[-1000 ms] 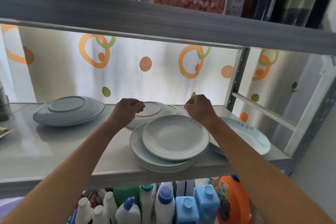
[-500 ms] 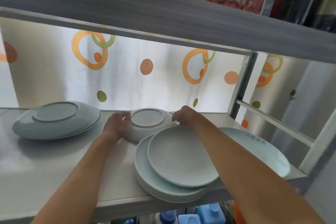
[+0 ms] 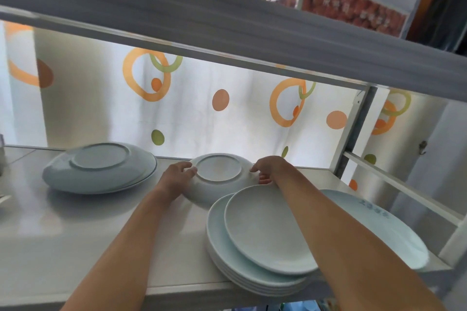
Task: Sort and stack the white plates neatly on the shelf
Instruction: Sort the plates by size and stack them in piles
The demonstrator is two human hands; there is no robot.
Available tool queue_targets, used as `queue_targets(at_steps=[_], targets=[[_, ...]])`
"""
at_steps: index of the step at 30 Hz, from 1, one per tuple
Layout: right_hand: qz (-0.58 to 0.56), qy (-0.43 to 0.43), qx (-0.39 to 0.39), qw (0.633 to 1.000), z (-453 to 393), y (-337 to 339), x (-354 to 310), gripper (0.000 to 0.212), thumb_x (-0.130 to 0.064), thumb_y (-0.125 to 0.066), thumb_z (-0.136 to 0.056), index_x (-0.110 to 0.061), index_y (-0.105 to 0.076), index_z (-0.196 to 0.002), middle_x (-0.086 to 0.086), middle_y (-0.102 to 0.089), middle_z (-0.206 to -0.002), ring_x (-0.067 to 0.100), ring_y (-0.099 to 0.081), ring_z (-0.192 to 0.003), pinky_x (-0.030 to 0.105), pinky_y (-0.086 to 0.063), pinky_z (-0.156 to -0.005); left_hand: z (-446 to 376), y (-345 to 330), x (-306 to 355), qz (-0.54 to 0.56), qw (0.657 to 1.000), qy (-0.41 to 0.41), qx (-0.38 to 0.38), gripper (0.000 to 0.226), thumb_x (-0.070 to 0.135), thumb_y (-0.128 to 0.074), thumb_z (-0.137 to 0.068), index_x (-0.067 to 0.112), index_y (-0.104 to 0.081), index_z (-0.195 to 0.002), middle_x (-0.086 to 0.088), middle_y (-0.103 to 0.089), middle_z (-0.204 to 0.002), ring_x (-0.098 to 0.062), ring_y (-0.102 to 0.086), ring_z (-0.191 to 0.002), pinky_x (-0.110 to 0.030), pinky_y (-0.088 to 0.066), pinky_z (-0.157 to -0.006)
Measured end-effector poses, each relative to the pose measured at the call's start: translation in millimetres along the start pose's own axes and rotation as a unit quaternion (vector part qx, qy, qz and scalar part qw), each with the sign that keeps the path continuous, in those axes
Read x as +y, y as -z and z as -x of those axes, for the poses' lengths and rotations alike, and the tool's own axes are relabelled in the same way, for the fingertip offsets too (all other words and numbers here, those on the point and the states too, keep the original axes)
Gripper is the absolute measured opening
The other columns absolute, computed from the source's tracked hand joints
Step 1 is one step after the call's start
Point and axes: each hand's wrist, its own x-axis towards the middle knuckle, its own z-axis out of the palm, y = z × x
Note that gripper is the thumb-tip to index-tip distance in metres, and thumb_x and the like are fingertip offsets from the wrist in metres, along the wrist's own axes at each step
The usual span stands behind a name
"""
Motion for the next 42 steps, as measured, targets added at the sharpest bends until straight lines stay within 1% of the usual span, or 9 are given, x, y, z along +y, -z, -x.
queue_targets(at_steps=[3, 8, 11, 17, 23, 26, 31, 36, 42], targets=[[-0.065, -0.004, -0.011, 0.998, 1, 3, 3, 0.015, -0.009, -0.059, -0.093, -0.003, -0.050, -0.084, 0.009, -0.049, -0.072, 0.018, -0.053, -0.061, 0.029, -0.053, -0.069, 2, 1, 3, 0.032, 0.999, 0.005, 0.010, 0.038, 0.031, -0.062, -0.087, 0.009, -0.066, -0.118, -0.010, -0.068, -0.117, -0.028, -0.062, -0.111, -0.043, -0.047, -0.101], [-0.269, 0.013, -0.109, 0.957, 14, 11, 4, 0.015, -0.003, -0.055, -0.094, 0.003, -0.053, -0.107, 0.016, -0.058, -0.094, 0.028, -0.061, -0.078, 0.038, -0.059, -0.050, 6, 0, 9, 0.083, 0.996, -0.001, 0.020, 0.029, 0.024, -0.062, -0.090, 0.005, -0.068, -0.110, -0.014, -0.069, -0.106, -0.023, -0.061, -0.085, -0.032, -0.048, -0.082], [-0.440, 0.065, -0.162, 0.881, 23, 11, -3, 0.019, 0.003, -0.049, -0.095, 0.008, -0.052, -0.114, 0.019, -0.060, -0.101, 0.029, -0.061, -0.086, 0.037, -0.060, -0.054, 7, 1, 15, 0.134, 0.990, -0.005, 0.037, 0.028, 0.019, -0.058, -0.094, 0.005, -0.063, -0.117, -0.011, -0.065, -0.109, -0.021, -0.058, -0.091, -0.032, -0.045, -0.082], [-0.465, 0.145, -0.173, 0.856, 52, 17, -8, 0.012, 0.000, -0.052, -0.094, 0.000, -0.061, -0.101, 0.012, -0.067, -0.085, 0.021, -0.063, -0.079, 0.027, -0.059, -0.062, 16, 0, 39, 0.090, 0.989, -0.088, 0.076, 0.017, 0.025, -0.060, -0.088, 0.008, -0.056, -0.087, -0.004, -0.057, -0.078, -0.020, -0.050, -0.072, -0.031, -0.038, -0.062], [-0.505, 0.237, -0.187, 0.808, 86, 50, 9, 0.016, -0.005, -0.050, -0.096, -0.007, -0.064, -0.103, 0.008, -0.073, -0.090, 0.018, -0.071, -0.076, 0.029, -0.058, -0.071, 31, -10, 83, 0.168, 0.973, -0.125, 0.095, 0.019, 0.022, -0.055, -0.094, 0.006, -0.047, -0.098, 0.000, -0.046, -0.076, -0.017, -0.046, -0.069, -0.025, -0.039, -0.055], [-0.503, 0.251, -0.124, 0.818, 98, 58, 24, 0.014, -0.008, -0.052, -0.095, -0.010, -0.063, -0.104, 0.008, -0.069, -0.096, 0.018, -0.067, -0.080, 0.028, -0.056, -0.069, 34, -9, 95, 0.235, 0.967, -0.084, 0.052, 0.044, 0.036, -0.061, -0.088, -0.001, -0.047, -0.107, -0.007, -0.048, -0.088, -0.021, -0.049, -0.079, -0.031, -0.043, -0.069], [-0.394, 0.251, 0.084, 0.880, 117, 70, 54, 0.023, -0.020, -0.056, -0.094, -0.014, -0.064, -0.115, 0.009, -0.066, -0.100, 0.024, -0.063, -0.084, 0.032, -0.058, -0.057, 56, -5, 133, 0.198, 0.969, -0.148, -0.007, 0.038, 0.048, -0.065, -0.077, 0.017, -0.043, -0.073, -0.002, -0.043, -0.076, -0.021, -0.044, -0.073, -0.036, -0.037, -0.073], [-0.215, 0.254, 0.236, 0.913, 130, 82, 73, 0.024, -0.024, -0.055, -0.088, -0.008, -0.057, -0.070, 0.007, -0.047, -0.065, 0.020, -0.041, -0.065, 0.032, -0.038, -0.060, 73, -25, 151, 0.081, 0.978, -0.189, 0.036, 0.046, 0.038, -0.063, -0.065, 0.003, -0.048, -0.091, -0.008, -0.051, -0.086, -0.024, -0.048, -0.077, -0.033, -0.039, -0.063], [-0.228, 0.264, 0.277, 0.895, 131, 90, 87, 0.037, -0.019, -0.055, -0.086, -0.012, -0.045, -0.051, -0.010, -0.034, -0.044, 0.015, -0.030, -0.055, 0.028, -0.028, -0.054, 78, -47, 158, 0.123, 0.976, -0.180, 0.018, 0.049, 0.037, -0.063, -0.063, 0.005, -0.055, -0.099, -0.009, -0.058, -0.091, -0.024, -0.054, -0.078, -0.034, -0.043, -0.065]])
